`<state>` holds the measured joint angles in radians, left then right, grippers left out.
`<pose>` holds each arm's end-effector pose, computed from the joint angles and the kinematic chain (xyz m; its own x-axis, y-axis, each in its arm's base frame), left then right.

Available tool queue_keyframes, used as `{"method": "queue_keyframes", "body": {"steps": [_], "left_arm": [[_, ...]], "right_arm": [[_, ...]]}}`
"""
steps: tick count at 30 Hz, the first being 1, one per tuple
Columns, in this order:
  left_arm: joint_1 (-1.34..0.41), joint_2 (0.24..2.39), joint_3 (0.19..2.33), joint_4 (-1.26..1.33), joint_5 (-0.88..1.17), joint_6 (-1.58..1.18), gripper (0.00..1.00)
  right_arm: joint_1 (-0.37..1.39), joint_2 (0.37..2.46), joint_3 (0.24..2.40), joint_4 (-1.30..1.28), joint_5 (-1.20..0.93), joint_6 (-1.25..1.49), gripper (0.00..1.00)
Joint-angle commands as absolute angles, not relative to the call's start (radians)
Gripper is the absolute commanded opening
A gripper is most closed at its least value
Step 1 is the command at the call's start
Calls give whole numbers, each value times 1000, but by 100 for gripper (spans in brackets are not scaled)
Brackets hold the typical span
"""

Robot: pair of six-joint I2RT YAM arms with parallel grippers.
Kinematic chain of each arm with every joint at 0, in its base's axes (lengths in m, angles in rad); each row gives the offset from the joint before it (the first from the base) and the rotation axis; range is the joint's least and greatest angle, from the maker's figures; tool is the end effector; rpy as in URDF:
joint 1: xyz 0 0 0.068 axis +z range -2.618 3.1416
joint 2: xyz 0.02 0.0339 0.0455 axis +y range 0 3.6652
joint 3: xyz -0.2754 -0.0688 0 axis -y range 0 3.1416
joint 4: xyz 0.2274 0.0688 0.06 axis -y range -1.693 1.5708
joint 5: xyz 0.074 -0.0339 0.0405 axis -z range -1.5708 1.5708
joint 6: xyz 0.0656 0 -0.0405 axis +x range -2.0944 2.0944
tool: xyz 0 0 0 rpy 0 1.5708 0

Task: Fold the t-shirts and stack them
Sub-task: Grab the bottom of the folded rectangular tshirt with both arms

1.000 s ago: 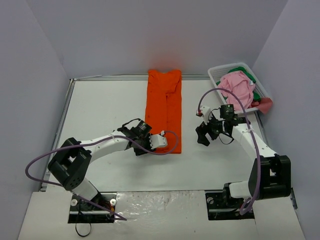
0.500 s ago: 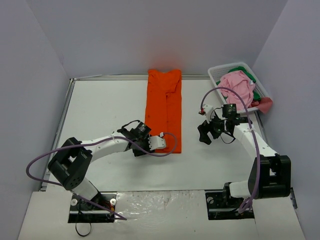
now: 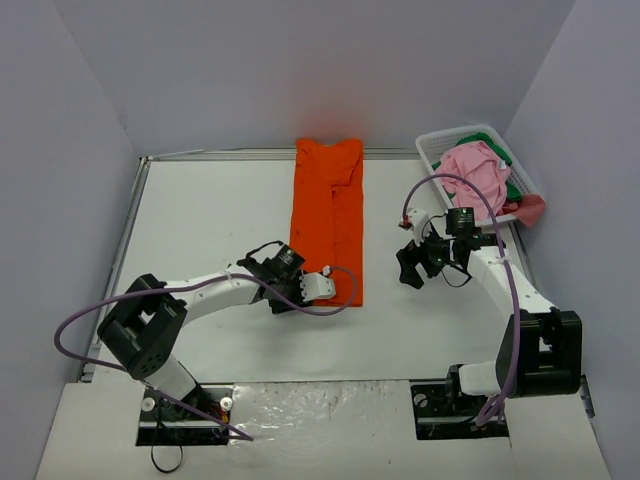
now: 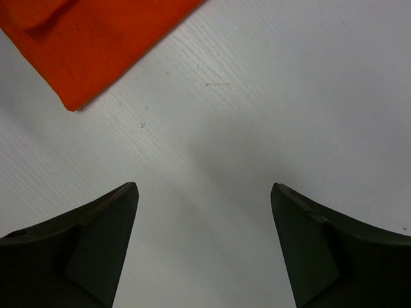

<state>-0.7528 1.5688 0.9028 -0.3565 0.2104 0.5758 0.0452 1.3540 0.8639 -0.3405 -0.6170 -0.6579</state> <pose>0.2149 -0.2201 0.1777 -0.1151 0.8375 -0.5342 0.9666 0.2185 0.1343 0.2736 0.0504 0.2342 -0.3227 -0.5138 -0.7949 -0.7886 0.6104 -0.0744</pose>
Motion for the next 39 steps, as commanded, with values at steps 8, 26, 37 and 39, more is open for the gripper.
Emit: {"method": "queue_keyframes", "body": {"steps": [8,26,37,39], "left_arm": [[-764,1631,913,-365,206,580,29],[-709,1643,979,-429,314,525,2],[-623,1646,1106,-580,425,534,3],[-621,1654,1111,-583,428,531,2]], "right_arm": [[37,1353,865,-347,-620,-658,80],[55,1316,861,-353,-670,-676,79],[222,1298,822,-383,-718,-778,75],[245,1311,810,-379,-718,-781,70]]}}
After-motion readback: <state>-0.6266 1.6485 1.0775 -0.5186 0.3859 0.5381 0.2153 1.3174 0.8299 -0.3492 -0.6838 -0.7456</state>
